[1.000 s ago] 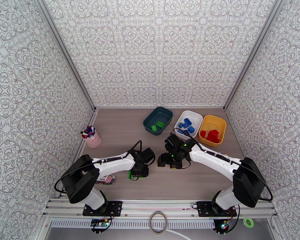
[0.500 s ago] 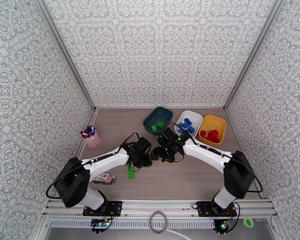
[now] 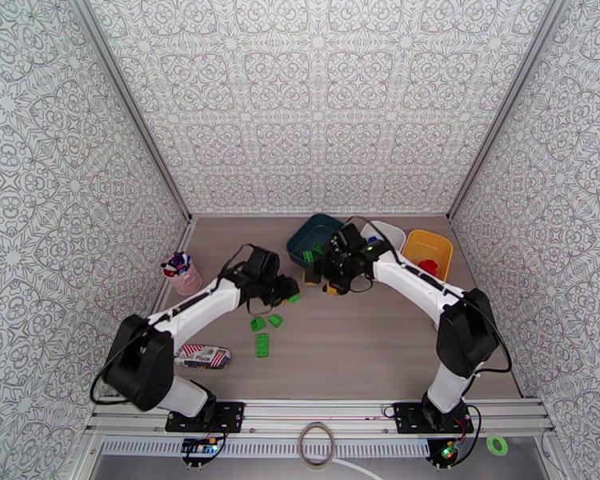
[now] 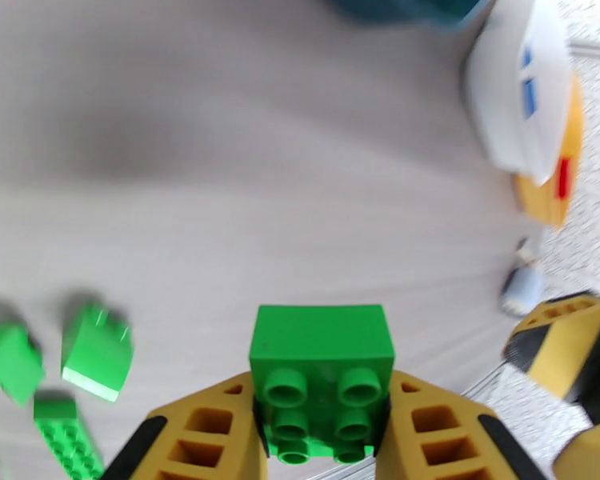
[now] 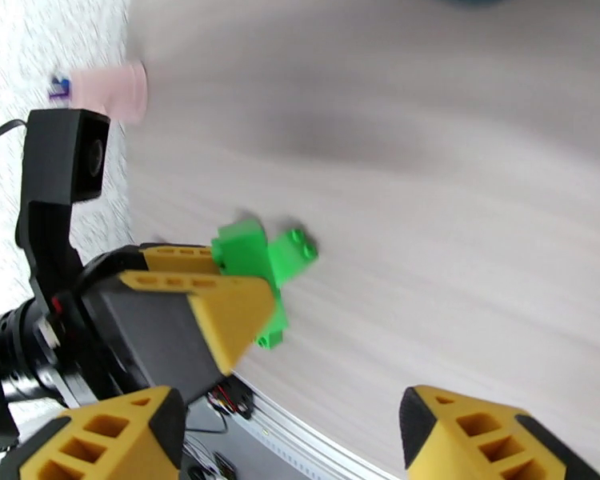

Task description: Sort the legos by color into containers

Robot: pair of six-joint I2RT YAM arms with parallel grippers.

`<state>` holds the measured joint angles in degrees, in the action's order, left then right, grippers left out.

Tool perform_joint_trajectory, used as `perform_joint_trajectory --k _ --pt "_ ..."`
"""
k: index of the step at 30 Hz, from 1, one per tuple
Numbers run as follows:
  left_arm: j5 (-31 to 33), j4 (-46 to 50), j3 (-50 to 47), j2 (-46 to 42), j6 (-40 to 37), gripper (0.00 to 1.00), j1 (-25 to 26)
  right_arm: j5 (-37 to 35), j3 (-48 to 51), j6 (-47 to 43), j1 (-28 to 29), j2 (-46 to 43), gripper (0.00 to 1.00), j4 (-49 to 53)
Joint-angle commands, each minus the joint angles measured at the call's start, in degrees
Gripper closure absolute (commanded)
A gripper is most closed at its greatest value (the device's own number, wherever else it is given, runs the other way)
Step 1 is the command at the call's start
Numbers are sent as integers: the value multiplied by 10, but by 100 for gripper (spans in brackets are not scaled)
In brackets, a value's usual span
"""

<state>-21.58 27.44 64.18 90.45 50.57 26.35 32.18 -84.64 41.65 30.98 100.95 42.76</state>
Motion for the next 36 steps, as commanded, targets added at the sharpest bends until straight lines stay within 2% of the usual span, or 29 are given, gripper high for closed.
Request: perform_joint_trajectory --k 1,5,8,10,14,17,22,26,36 --pt "-36 -7 80 55 -23 72 -17 12 -10 2 -28 -19 25 6" --pt "-42 8 191 140 -25 72 -35 11 -5 -6 -53 -28 25 20" --pt "-45 29 286 210 -24 68 -48 10 -4 -10 -62 -30 25 27" --pt "-47 47 348 250 -23 61 -55 10 -5 -8 -63 -29 24 29" --pt "-56 76 438 310 -25 36 -65 6 -5 -1 -63 -31 24 29" --pt "-53 94 462 311 -38 30 -65 1 2 0 -63 -37 23 31" --pt "-23 121 417 259 -67 29 -62 -1 21 -5 -62 -44 23 31" --pt "26 144 331 181 -88 29 -53 -6 27 -9 -51 -42 23 32" --pt "151 214 108 -12 -105 24 -31 -48 8 -14 29 -18 23 49"
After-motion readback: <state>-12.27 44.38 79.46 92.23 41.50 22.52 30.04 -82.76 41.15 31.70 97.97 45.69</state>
